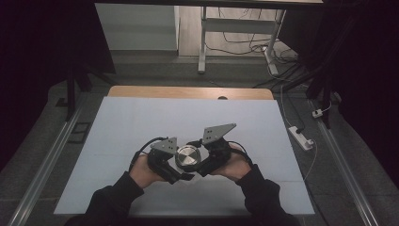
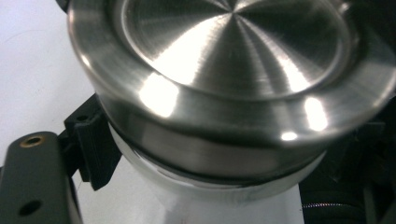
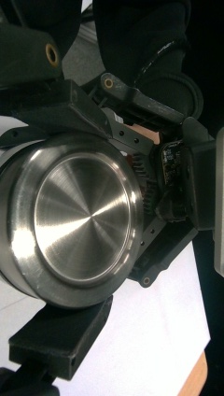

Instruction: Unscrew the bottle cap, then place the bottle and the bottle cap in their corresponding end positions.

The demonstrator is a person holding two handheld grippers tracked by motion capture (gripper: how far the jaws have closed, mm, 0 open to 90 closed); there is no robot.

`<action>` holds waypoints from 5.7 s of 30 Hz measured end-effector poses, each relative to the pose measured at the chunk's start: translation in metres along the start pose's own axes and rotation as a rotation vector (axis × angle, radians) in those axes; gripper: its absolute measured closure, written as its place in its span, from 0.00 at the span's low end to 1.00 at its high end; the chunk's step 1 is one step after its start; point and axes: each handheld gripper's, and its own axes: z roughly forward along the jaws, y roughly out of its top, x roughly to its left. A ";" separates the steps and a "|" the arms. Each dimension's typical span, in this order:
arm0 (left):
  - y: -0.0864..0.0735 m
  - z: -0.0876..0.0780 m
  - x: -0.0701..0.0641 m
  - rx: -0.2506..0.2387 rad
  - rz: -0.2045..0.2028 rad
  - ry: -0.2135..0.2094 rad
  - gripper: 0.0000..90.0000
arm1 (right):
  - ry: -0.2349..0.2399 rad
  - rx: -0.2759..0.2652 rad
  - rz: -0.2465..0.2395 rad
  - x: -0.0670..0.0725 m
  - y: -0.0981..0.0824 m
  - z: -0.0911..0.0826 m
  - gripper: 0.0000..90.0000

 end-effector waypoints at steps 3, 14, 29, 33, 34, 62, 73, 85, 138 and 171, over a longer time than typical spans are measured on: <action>-0.001 0.000 0.002 -0.006 -0.030 0.052 0.17 | -0.045 -0.010 0.045 -0.001 0.001 0.001 0.08; -0.005 -0.005 0.008 -0.007 -0.138 0.278 0.17 | -0.300 -0.063 0.103 0.004 0.009 -0.003 0.08; -0.002 0.001 0.004 0.010 -0.084 0.155 0.17 | -0.259 -0.028 0.047 0.009 0.005 0.008 0.21; -0.002 -0.001 0.004 -0.005 -0.043 0.064 0.17 | -0.153 -0.031 0.016 0.006 0.005 0.001 0.22; -0.002 -0.001 0.004 -0.005 -0.043 0.064 0.17 | -0.153 -0.031 0.016 0.006 0.005 0.001 0.22; -0.001 0.004 0.001 0.019 -0.108 0.294 0.17 | -0.348 -0.022 0.082 0.011 0.005 0.013 0.13; -0.001 0.000 0.003 -0.004 -0.050 0.119 0.17 | -0.174 -0.026 0.035 0.005 0.000 0.006 0.20; -0.005 -0.001 0.005 -0.024 0.002 -0.021 0.17 | -0.057 -0.047 -0.034 0.007 0.003 -0.002 0.20; -0.014 -0.012 0.031 0.005 -0.129 0.282 0.17 | -0.193 -0.082 0.036 0.021 -0.009 -0.016 0.20; 0.001 -0.009 0.052 -0.007 -0.123 0.345 0.17 | -0.212 -0.070 0.043 0.042 -0.038 -0.006 0.20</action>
